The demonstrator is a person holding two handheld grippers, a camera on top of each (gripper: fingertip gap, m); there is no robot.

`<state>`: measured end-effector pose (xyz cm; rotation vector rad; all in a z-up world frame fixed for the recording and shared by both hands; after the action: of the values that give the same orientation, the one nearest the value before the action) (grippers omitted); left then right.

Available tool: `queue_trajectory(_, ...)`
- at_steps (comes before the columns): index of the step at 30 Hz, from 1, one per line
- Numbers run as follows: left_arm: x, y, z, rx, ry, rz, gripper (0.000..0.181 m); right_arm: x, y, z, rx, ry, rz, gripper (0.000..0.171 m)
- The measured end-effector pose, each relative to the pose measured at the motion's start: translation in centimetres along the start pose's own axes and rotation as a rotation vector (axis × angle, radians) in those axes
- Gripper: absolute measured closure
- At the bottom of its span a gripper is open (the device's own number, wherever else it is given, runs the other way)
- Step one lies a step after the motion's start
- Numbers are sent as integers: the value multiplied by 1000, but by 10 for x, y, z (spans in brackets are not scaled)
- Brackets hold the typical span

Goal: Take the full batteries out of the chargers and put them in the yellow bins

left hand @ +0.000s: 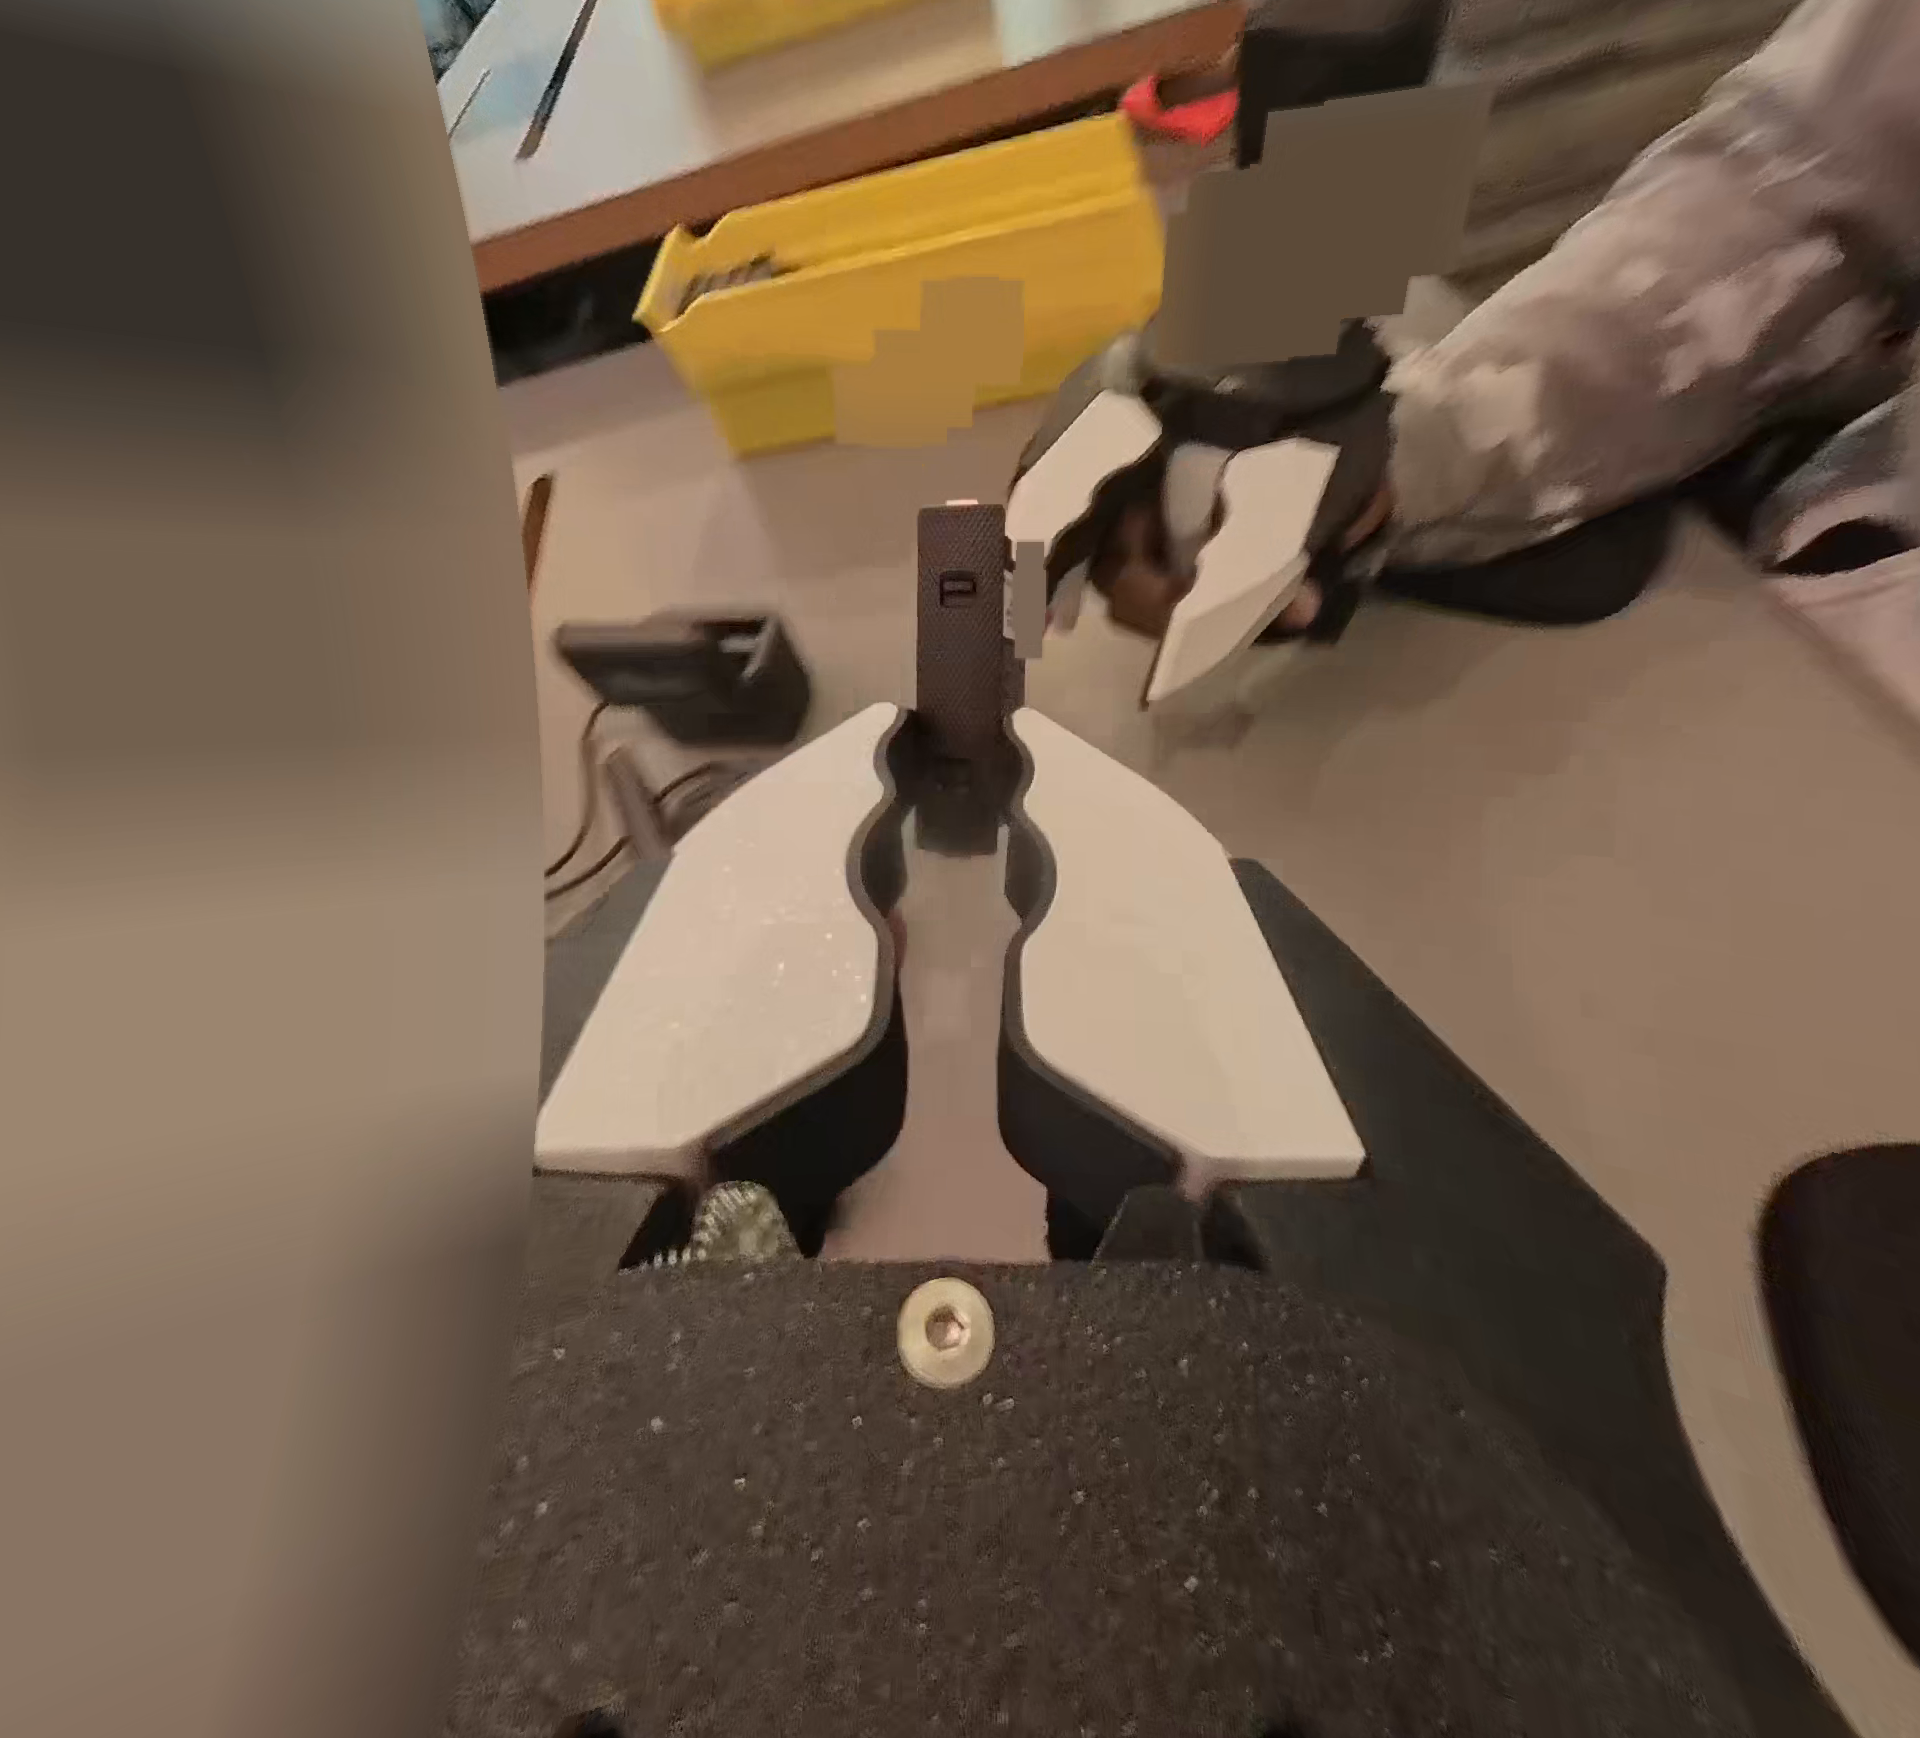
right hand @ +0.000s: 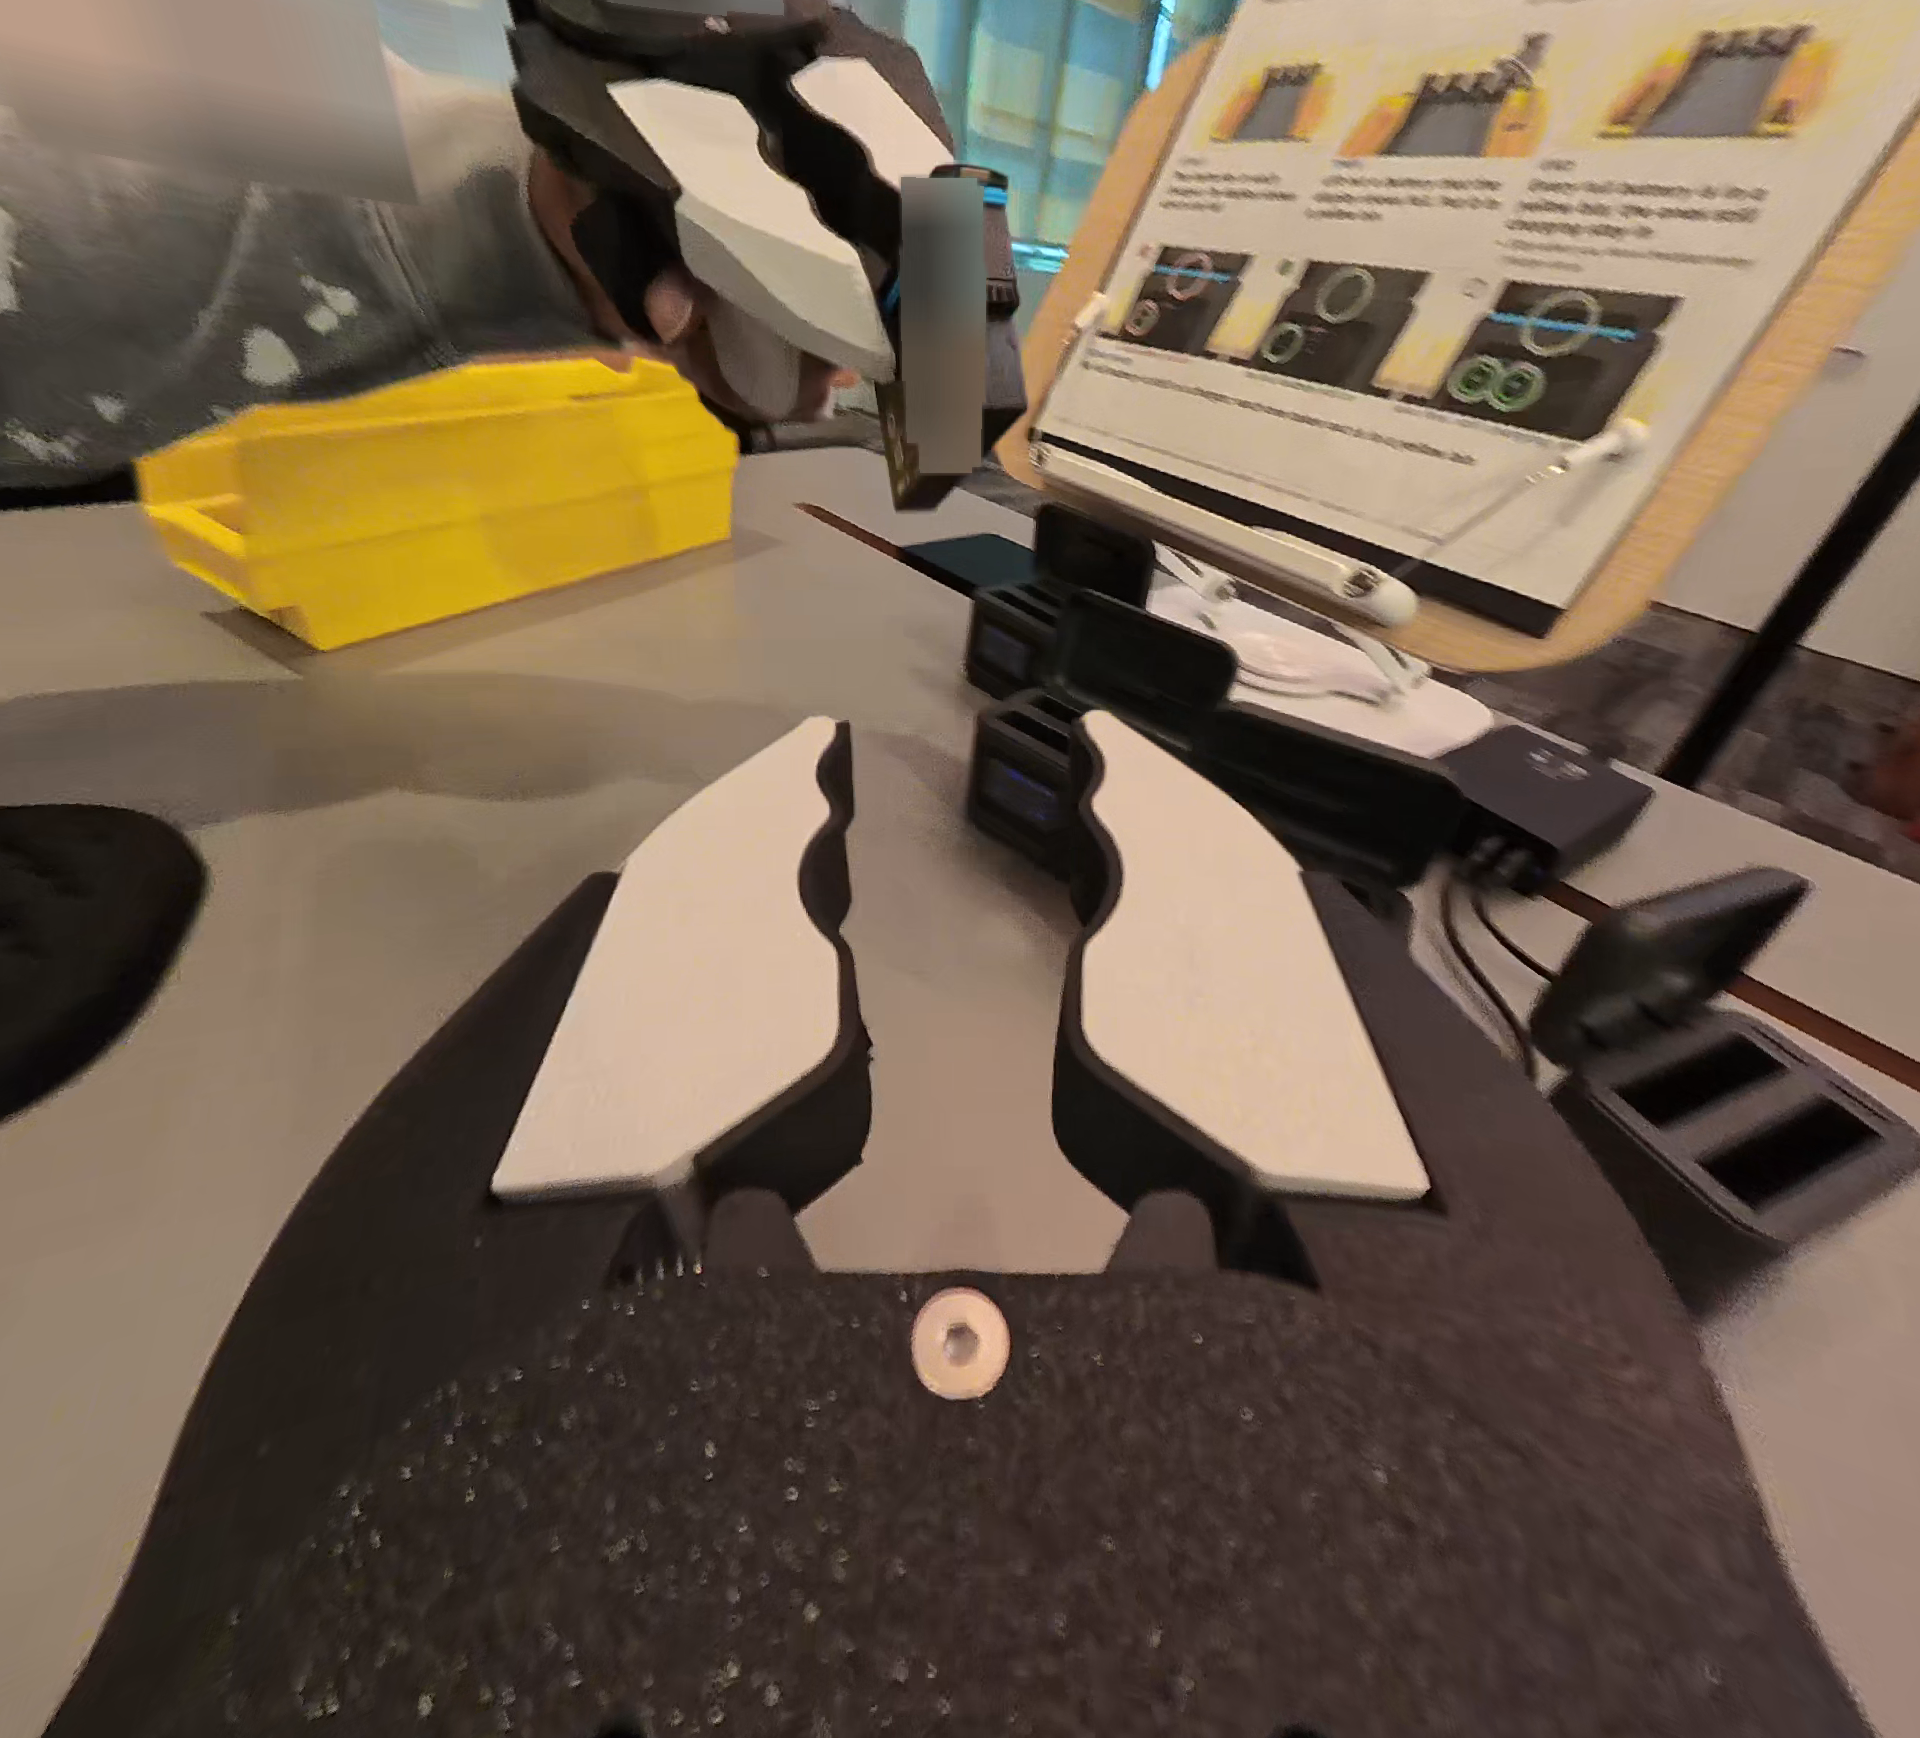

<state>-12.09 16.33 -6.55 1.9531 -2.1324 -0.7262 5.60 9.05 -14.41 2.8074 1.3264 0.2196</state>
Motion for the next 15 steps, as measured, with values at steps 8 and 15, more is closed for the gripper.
queue_trajectory(8, 28, -33, 2, 81, 108, 133, 164, -23, 7, -23, 122, 82, -9, 156)
queue_trajectory(15, 17, -33, 16, 43, 513, 180, 143, -32, 7, -20, -5, 641, 301, 161)
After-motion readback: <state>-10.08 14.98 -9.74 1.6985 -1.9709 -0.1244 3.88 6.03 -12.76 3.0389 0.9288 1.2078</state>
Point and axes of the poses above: each gripper's, where its closed fingertips meet, y back along the fingers, z out of its underside, x = y × z across the jaws, the point moved 8 cm from there along y, back along the fingers, and after that the axes turned 5 degrees about -x, right-handed, at the moved point
